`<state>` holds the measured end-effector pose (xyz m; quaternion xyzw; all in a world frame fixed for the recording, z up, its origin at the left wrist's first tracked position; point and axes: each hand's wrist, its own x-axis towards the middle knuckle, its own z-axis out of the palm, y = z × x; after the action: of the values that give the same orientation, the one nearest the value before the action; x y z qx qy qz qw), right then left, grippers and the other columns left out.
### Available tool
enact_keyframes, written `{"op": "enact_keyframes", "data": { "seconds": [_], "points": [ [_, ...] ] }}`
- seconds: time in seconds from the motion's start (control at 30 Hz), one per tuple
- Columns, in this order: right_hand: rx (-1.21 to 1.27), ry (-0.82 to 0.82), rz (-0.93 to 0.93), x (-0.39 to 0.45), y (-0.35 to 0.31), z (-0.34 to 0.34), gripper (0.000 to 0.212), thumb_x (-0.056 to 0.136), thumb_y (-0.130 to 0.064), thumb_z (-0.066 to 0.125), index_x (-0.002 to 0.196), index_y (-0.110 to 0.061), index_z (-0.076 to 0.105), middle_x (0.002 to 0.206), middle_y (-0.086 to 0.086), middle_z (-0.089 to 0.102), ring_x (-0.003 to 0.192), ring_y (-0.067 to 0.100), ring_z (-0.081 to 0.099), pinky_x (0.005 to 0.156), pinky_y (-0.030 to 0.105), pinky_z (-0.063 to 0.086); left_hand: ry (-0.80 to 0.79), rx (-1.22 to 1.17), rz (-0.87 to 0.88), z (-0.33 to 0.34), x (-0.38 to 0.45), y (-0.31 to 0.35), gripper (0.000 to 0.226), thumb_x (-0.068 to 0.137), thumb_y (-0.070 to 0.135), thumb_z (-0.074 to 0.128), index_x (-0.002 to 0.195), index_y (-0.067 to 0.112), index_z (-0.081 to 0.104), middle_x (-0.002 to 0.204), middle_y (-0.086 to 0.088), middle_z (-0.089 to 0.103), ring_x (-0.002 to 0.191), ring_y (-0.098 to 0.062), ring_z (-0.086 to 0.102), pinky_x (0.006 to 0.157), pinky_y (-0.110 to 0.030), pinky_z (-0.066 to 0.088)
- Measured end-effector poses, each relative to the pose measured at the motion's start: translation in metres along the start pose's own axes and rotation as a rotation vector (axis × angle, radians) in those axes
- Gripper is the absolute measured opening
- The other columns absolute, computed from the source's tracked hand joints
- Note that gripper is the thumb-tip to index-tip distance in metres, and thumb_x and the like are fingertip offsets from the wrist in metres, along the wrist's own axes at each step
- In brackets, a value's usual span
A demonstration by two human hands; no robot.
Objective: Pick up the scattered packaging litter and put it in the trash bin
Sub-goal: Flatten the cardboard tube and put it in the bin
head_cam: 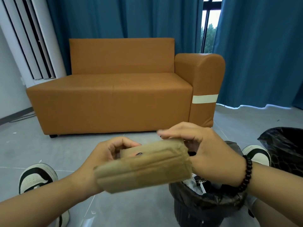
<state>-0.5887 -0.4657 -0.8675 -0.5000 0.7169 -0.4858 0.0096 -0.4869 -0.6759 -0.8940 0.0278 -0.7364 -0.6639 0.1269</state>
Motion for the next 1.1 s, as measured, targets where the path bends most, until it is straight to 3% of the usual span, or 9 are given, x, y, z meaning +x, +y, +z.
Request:
{"op": "enact_keyframes", "data": {
  "seconds": [0.1, 0.2, 0.37, 0.53, 0.67, 0.77, 0.87, 0.97, 1.1],
  "points": [
    [0.135, -0.022, 0.15, 0.002, 0.002, -0.005, 0.035, 0.078, -0.016, 0.075, 0.109, -0.033, 0.068, 0.098, -0.003, 0.069, 0.083, 0.02, 0.07, 0.077, 0.042, 0.058, 0.065, 0.06, 0.088, 0.003, -0.002, 0.001, 0.023, 0.058, 0.009, 0.086, 0.076, 0.012, 0.072, 0.083, -0.01, 0.073, 0.071, -0.015, 0.067, 0.066, -0.023, 0.057],
    [0.093, 0.03, 0.111, 0.002, 0.006, -0.003, 0.027, 0.074, -0.004, 0.077, 0.093, -0.023, 0.074, 0.092, 0.0, 0.071, 0.084, 0.017, 0.069, 0.076, 0.042, 0.058, 0.073, 0.094, 0.104, 0.003, -0.004, 0.0, 0.028, 0.054, 0.011, 0.088, 0.075, 0.02, 0.071, 0.084, -0.006, 0.073, 0.074, -0.014, 0.068, 0.067, -0.022, 0.056],
    [0.037, -0.005, -0.078, 0.001, -0.003, -0.008, 0.025, 0.067, -0.014, 0.075, 0.091, -0.018, 0.077, 0.097, -0.004, 0.066, 0.094, 0.015, 0.065, 0.069, 0.036, 0.059, -0.136, 0.136, -0.05, -0.001, -0.011, 0.004, 0.039, 0.073, 0.045, 0.067, 0.107, 0.024, 0.067, 0.097, -0.007, 0.069, 0.086, -0.015, 0.065, 0.075, -0.03, 0.054],
    [-0.015, -0.064, -0.124, -0.004, -0.005, -0.011, 0.025, 0.067, -0.027, 0.068, 0.091, -0.025, 0.076, 0.101, -0.008, 0.062, 0.1, 0.018, 0.062, 0.073, 0.036, 0.058, -0.164, 0.171, -0.096, 0.006, -0.014, 0.005, 0.031, 0.085, 0.032, 0.062, 0.108, 0.011, 0.068, 0.098, -0.006, 0.071, 0.087, -0.015, 0.066, 0.079, -0.029, 0.055],
    [0.163, -0.137, 0.087, -0.004, -0.001, -0.013, 0.051, 0.072, -0.032, 0.076, 0.12, -0.032, 0.061, 0.113, -0.004, 0.059, 0.096, 0.025, 0.067, 0.076, 0.042, 0.059, -0.028, 0.14, -0.025, 0.007, -0.014, 0.004, 0.035, 0.067, 0.019, 0.073, 0.102, 0.016, 0.069, 0.096, 0.0, 0.075, 0.086, -0.011, 0.07, 0.07, -0.016, 0.054],
    [0.155, -0.094, 0.092, -0.003, 0.0, -0.013, 0.032, 0.079, -0.02, 0.073, 0.11, -0.023, 0.067, 0.108, 0.0, 0.066, 0.086, 0.035, 0.068, 0.071, 0.048, 0.059, 0.005, 0.136, 0.0, 0.008, -0.013, 0.004, 0.04, 0.059, 0.012, 0.076, 0.099, 0.012, 0.067, 0.092, -0.002, 0.074, 0.08, -0.012, 0.07, 0.066, -0.018, 0.055],
    [0.12, -0.065, 0.021, -0.003, -0.004, -0.012, 0.024, 0.073, -0.014, 0.07, 0.097, -0.02, 0.074, 0.105, 0.0, 0.066, 0.094, 0.023, 0.067, 0.074, 0.046, 0.058, -0.119, 0.102, -0.028, 0.004, -0.011, 0.002, 0.046, 0.057, 0.03, 0.089, 0.094, 0.017, 0.067, 0.094, -0.004, 0.072, 0.081, -0.017, 0.068, 0.068, -0.025, 0.057],
    [0.091, -0.111, -0.041, -0.002, -0.008, -0.016, 0.022, 0.074, -0.007, 0.067, 0.09, -0.019, 0.076, 0.107, -0.003, 0.065, 0.102, 0.018, 0.063, 0.075, 0.038, 0.059, -0.3, 0.099, -0.121, 0.0, -0.009, 0.002, 0.061, 0.063, 0.055, 0.079, 0.106, 0.014, 0.067, 0.105, -0.013, 0.067, 0.092, -0.027, 0.064, 0.08, -0.034, 0.054],
    [0.036, -0.151, -0.063, -0.001, -0.006, -0.017, 0.019, 0.074, -0.002, 0.067, 0.086, -0.013, 0.077, 0.109, -0.003, 0.065, 0.109, 0.014, 0.06, 0.079, 0.032, 0.058, -0.315, 0.19, -0.112, 0.005, -0.007, 0.006, 0.045, 0.074, 0.05, 0.064, 0.104, 0.016, 0.069, 0.09, -0.017, 0.058, 0.079, -0.024, 0.047, 0.07, -0.032, 0.039]
  ]
}}
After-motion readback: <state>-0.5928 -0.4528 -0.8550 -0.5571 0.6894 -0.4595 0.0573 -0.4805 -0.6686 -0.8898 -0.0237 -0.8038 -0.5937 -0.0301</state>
